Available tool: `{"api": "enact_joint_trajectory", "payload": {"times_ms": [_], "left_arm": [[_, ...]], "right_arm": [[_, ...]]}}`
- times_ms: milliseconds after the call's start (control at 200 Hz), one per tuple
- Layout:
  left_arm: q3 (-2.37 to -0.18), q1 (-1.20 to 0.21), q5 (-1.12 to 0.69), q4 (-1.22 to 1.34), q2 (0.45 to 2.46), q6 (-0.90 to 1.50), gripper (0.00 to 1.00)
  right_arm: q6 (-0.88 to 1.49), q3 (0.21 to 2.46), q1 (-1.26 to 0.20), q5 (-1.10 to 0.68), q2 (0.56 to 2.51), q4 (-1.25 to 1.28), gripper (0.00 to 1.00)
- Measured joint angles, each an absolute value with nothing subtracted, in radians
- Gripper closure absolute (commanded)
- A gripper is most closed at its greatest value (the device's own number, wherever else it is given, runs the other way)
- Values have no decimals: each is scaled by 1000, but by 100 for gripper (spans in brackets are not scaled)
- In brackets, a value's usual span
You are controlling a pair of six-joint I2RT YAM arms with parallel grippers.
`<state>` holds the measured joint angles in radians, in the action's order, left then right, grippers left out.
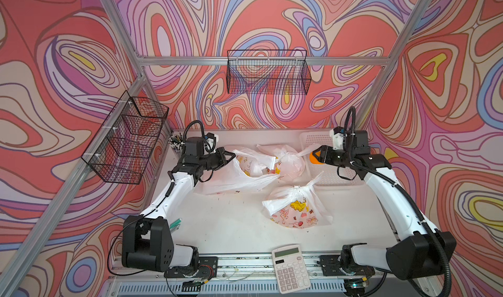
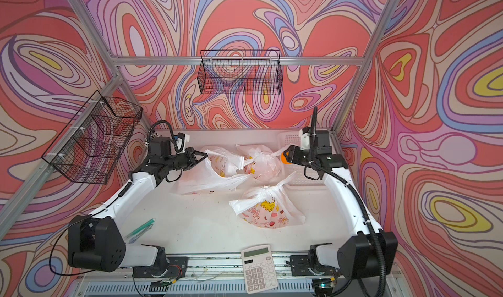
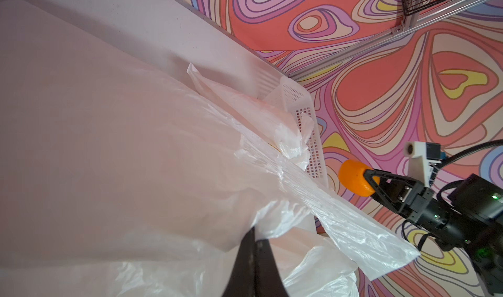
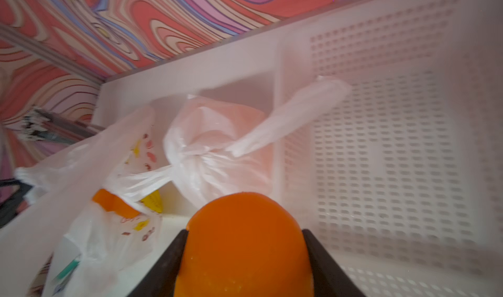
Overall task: Place the oranges into plastic bags & tie knots
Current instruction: Place the orange in the plastic bag.
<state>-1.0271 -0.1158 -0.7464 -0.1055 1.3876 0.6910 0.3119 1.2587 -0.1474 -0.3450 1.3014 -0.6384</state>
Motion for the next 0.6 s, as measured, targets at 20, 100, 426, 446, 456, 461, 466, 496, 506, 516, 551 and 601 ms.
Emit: {"api": "enact_joint_trajectory", "payload": {"times_ms": [20,100,426,446,456,461,466,496,506,516,551,601], "left_arm": [[-1027,-116,-747,-105,1388,691,100],[-1027,-116,-752,-105,1388,691,100],[-1027,-115,-772,-109,1383,691,100],[-1027,-115,-774,-109,1382,691,100],[-1027,-115,-774,-109,1381,691,100],[-1027,-115,-775,-109,1381,691,100],[-1027,-115,-775,-109,1381,691,100],[-1027,-115,-777,-109,1377,691,100],[-1027,-115,-778,-109,1377,691,100],[-1027,-115,-778,-109,1375,691,100],[-1027,-115,-779,-109,1373,691,100],[-1027,-115,-781,-109,1369,691,100]], "right_arm": [[324,1259,-174,-354,1301,-620,46],[376,1259,-289,-387,1315,-552,46],[542,1241,-593,-420,1537,-273,46],[551,1239,-604,-422,1552,-256,46],[554,1239,-608,-422,1556,-252,46],[557,1239,-612,-422,1560,-246,46],[558,1239,-613,-422,1562,-244,46],[568,1239,-627,-424,1579,-225,46],[572,1239,-631,-424,1586,-217,46],[575,1239,-636,-424,1592,-210,46],[588,1239,-650,-424,1610,-189,46],[603,1238,-665,-422,1630,-159,45]]}}
